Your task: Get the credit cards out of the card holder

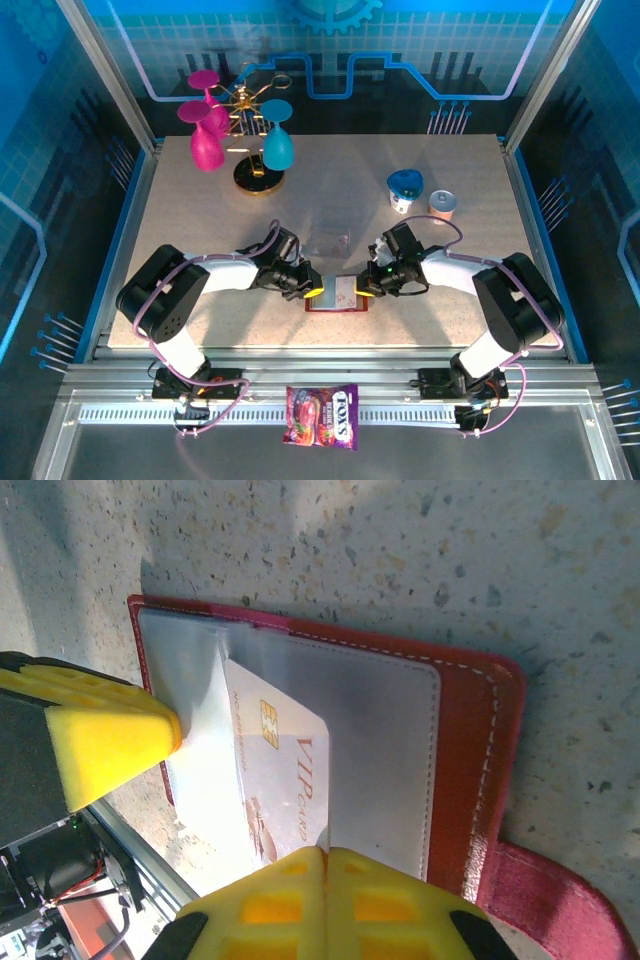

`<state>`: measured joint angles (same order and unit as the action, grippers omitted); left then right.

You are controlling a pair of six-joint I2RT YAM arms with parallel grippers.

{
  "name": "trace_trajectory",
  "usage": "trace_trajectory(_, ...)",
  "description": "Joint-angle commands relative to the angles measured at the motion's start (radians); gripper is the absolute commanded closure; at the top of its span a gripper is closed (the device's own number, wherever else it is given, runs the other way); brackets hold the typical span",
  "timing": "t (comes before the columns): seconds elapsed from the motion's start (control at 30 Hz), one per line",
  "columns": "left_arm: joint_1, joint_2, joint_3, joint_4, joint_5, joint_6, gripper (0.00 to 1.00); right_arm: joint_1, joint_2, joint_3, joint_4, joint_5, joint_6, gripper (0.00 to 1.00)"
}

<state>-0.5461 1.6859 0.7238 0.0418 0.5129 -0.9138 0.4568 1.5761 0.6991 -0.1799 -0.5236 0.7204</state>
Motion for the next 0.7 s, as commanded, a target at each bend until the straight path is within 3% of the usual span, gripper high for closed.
trace_trajectory(0.0, -0.004, -0.003, -0.01, -0.036, -0.019, 0.013, 0.86, -0.014, -0.022, 0.023, -0.057, 0.023, -0.027, 0.96)
trace_trajectory(0.67, -0.004, -0.001, 0.001, -0.042, -0.016, 0.014, 0.86, -0.027, -0.015, 0.05, -0.063, -0.005, -0.032, 0.97)
